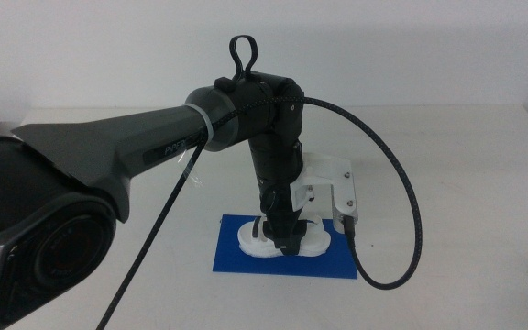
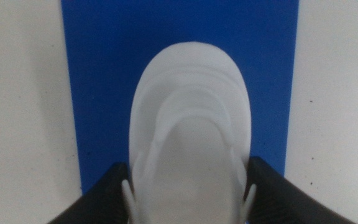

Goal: Use one arm to grab the shoe from the table and place it on the mat.

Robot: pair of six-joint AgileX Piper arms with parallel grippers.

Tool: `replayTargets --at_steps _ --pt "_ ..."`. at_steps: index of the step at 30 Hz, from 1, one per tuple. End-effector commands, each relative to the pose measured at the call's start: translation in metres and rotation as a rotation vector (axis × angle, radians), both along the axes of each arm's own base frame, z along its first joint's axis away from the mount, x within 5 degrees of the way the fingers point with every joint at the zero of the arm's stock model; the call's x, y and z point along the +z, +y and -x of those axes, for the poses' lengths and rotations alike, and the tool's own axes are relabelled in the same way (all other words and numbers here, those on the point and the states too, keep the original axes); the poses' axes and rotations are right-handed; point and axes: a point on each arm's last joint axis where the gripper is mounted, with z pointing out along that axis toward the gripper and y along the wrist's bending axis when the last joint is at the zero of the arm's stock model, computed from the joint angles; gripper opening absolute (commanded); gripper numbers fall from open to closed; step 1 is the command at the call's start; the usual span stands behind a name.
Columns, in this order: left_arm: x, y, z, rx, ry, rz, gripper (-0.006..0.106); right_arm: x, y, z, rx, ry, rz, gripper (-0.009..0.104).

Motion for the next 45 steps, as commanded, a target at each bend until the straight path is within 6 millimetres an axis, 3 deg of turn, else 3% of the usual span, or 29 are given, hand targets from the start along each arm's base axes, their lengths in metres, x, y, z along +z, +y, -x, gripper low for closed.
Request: replayTargets --at_steps 1,2,3,8,9,15,21,25,30,37,41,45 --pt "0.035 -0.001 0.004 0.016 -0.047 0.064 0.005 0.007 0.000 0.001 -0.002 -0.097 0.018 0.064" --pt "0.035 -0.001 0.004 0.016 -0.048 0.063 0.009 0.007 0.000 0.001 -0.002 -0.097 0.018 0.064" --pt "0.035 0.000 0.003 0.016 -0.054 0.054 0.053 0.007 0.000 0.001 -0.002 -0.097 0.018 0.064" --pt "0.035 0.000 0.003 0.038 -0.048 0.053 0.092 0.007 0.000 0.001 -0.002 -0.097 0.018 0.064" --pt "0.035 0.000 0.003 0.044 -0.047 0.054 0.094 0.007 0.000 0.001 -0.002 -0.097 0.018 0.064" --pt "0.049 0.000 0.004 0.054 -0.027 0.043 0.094 0.007 0.000 0.001 -0.002 -0.097 0.018 0.064" --pt "0.087 0.003 0.005 0.089 -0.058 0.048 0.094 0.007 0.000 0.001 -0.002 -0.097 0.018 0.064" --pt "0.125 0.010 0.007 0.156 -0.146 0.092 0.094 0.007 0.000 0.001 -0.002 -0.097 0.018 0.064" --pt "0.188 0.026 0.015 0.219 -0.324 0.158 0.094 0.007 0.000 0.001 -0.002 -0.097 0.018 0.064" --pt "0.273 0.037 0.033 0.309 -0.550 0.434 0.094 0.007 0.000 0.001 -0.002 -0.097 0.018 0.064" --pt "0.309 0.067 0.048 0.689 -0.473 0.594 0.094 0.007 0.000 0.001 -0.002 -0.097 0.018 0.064" --pt "0.328 0.107 0.064 0.906 -0.508 0.539 0.094 0.007 0.000 0.001 -0.002 -0.097 0.018 0.064"
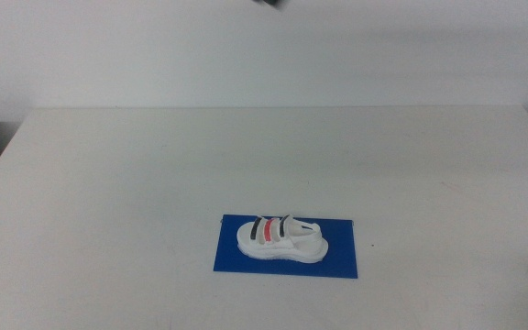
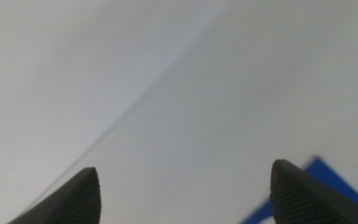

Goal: Use one arm to grab the shoe from the table and place it on the mat.

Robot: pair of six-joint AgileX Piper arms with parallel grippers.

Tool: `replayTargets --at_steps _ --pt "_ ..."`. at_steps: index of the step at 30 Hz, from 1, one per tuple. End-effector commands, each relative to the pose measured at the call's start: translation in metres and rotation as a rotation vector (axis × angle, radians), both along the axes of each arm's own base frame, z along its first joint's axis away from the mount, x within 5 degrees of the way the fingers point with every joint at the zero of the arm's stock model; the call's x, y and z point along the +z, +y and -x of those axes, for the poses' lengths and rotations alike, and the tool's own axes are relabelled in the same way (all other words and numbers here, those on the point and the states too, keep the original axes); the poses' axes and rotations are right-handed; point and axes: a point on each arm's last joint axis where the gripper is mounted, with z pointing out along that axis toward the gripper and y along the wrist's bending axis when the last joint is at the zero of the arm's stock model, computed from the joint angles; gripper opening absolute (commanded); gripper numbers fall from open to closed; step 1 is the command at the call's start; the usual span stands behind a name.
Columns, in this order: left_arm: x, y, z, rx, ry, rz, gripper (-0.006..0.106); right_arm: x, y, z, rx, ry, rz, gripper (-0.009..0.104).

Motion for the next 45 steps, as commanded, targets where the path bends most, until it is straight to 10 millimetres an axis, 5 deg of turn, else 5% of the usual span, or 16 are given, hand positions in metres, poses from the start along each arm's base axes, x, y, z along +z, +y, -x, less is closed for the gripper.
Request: replayTargets --at_steps 1,6,11,18,24,31,36,41,45 --pt "0.040 0.037 0.031 0.131 -0.079 0.037 0.094 0.007 0.000 0.001 -0.002 -0.097 0.018 0.064" --pt "0.062 0.078 0.074 0.288 -0.190 0.074 0.094 0.007 0.000 0.001 -0.002 -0.097 0.018 0.064" --pt "0.051 0.121 0.101 0.379 -0.333 0.158 0.094 0.007 0.000 0.001 -0.002 -0.097 0.018 0.064" --pt "-0.019 0.177 0.135 0.465 -0.472 0.241 0.094 0.007 0.000 0.001 -0.002 -0.097 0.018 0.064" --pt "-0.090 0.206 0.176 0.578 -0.523 0.288 0.094 0.007 0.000 0.001 -0.002 -0.097 0.018 0.064" --pt "-0.180 0.213 0.231 0.658 -0.528 0.346 0.094 0.007 0.000 0.001 -0.002 -0.097 0.018 0.064" --pt "-0.238 0.209 0.253 0.638 -0.573 0.408 0.094 0.007 0.000 0.001 -0.002 -0.097 0.018 0.064" --pt "-0.273 0.207 0.263 0.601 -0.668 0.469 0.094 0.007 0.000 0.001 -0.002 -0.097 0.018 0.064" --pt "-0.274 0.207 0.267 0.608 -0.679 0.473 0.094 0.007 0.000 0.001 -0.002 -0.097 0.018 0.064"
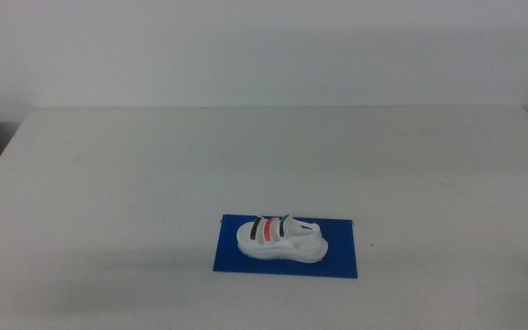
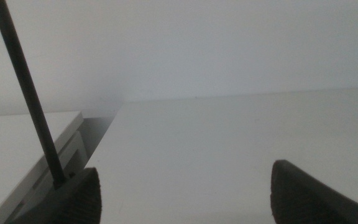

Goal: Use one arm to grab the shoe from the table and place it on the mat.

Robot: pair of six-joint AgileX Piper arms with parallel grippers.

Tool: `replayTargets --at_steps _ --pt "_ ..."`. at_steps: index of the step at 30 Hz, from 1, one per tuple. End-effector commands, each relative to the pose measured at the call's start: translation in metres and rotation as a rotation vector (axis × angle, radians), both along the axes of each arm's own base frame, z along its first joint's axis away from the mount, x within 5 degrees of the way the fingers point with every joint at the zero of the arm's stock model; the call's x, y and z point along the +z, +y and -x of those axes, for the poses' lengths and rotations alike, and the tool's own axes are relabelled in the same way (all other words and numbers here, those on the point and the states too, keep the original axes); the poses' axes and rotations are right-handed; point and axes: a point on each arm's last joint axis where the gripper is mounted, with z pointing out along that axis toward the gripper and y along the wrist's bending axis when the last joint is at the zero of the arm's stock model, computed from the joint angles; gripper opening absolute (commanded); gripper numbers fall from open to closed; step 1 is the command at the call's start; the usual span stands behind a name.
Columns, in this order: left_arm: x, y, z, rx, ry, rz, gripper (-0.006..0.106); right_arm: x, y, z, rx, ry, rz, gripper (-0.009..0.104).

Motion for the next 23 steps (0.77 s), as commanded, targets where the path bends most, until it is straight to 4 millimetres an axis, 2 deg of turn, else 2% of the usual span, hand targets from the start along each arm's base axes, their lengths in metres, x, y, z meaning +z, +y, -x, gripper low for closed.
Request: replayTargets --at_steps 1,6,10,23 --pt "0.0062 -0.0014 0.0011 -0.016 -0.088 0.015 0.094 0.0067 -0.0003 0.0009 -0.002 -0.097 0.018 0.064" --pt "0.0064 -0.0018 0.0009 -0.021 -0.106 0.023 0.094 0.0067 -0.0003 0.0009 -0.002 -0.097 0.018 0.064" --pt "0.0072 -0.0019 0.0011 -0.020 -0.111 -0.043 0.094 0.0067 -0.0003 0.0009 -0.002 -0.097 0.018 0.064" --pt "0.0083 -0.0017 0.0011 -0.017 -0.123 -0.038 0.094 0.0067 -0.0003 0.0009 -0.002 -0.097 0.018 0.064"
